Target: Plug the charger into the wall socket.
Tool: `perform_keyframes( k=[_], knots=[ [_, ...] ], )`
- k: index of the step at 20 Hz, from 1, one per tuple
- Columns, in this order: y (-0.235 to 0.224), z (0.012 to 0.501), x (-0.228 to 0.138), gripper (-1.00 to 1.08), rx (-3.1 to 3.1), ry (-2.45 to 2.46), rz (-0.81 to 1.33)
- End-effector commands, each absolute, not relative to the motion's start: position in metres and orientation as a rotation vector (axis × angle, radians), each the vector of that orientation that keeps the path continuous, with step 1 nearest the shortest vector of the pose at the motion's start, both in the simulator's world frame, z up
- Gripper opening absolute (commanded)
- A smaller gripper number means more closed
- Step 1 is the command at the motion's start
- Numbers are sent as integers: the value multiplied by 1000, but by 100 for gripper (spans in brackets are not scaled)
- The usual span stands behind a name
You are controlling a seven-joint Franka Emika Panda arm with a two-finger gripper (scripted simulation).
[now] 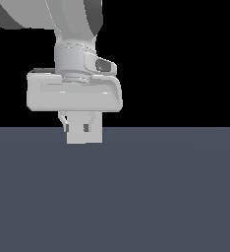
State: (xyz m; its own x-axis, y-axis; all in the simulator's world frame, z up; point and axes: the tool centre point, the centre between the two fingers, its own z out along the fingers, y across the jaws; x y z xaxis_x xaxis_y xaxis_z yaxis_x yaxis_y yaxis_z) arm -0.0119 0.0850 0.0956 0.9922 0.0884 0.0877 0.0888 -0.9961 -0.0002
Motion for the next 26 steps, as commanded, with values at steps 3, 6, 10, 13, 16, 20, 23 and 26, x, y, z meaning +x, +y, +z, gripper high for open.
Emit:
perform_keyframes(
  k=[3, 6, 10, 13, 16, 20, 23, 26],
  knots=[
    [86, 99, -6, -100, -3135, -86, -137],
    [86, 100, -4, -100, -3136, -75, -136],
    [86, 100, -4, -100, -3136, -75, -136],
    [86, 100, -4, -100, -3136, -76, -136],
    [86, 100, 0, -100, -3136, -76, -136],
    [87, 100, 9, -100, -3136, -76, -136],
    [87, 100, 19, -100, -3136, -76, -136],
    [88, 100, 30, -100, -3136, -76, -136]
  ],
)
